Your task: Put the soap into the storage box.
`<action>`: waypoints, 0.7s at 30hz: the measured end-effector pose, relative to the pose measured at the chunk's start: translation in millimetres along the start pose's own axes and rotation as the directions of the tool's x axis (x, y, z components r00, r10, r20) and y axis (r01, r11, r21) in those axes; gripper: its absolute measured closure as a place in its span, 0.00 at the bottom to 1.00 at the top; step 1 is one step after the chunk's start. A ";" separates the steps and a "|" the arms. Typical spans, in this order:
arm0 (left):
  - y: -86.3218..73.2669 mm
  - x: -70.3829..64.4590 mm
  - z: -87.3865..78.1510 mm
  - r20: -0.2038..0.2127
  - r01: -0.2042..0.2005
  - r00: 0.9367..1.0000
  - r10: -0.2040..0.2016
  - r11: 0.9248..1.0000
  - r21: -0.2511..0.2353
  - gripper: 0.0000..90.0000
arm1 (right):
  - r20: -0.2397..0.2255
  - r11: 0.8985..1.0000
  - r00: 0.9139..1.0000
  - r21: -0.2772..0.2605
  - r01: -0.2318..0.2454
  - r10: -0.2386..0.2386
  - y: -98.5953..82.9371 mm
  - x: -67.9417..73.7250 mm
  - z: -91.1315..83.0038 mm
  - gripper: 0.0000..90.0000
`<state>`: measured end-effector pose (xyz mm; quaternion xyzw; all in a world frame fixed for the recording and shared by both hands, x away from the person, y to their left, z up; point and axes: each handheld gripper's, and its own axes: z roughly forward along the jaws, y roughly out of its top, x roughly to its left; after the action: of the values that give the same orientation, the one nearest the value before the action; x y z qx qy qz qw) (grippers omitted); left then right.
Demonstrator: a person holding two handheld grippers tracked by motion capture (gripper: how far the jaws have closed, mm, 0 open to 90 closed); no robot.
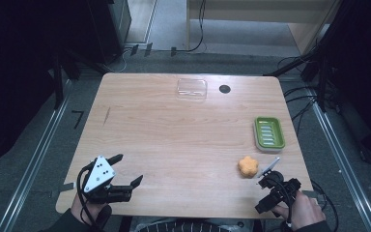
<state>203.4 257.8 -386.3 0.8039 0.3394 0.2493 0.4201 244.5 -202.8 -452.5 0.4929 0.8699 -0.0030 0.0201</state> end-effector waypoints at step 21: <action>-2.5 0.4 -4.0 -0.017 0.010 1.000 -0.010 1.000 -0.002 0.15 | 0.017 0.998 0.999 -0.051 0.048 -0.047 5.5 5.6 -5.8 0.00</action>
<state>200.1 261.2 -386.2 0.7998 0.3465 0.2542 0.4190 246.1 -195.0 -446.9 0.4712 0.8810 0.0151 0.0395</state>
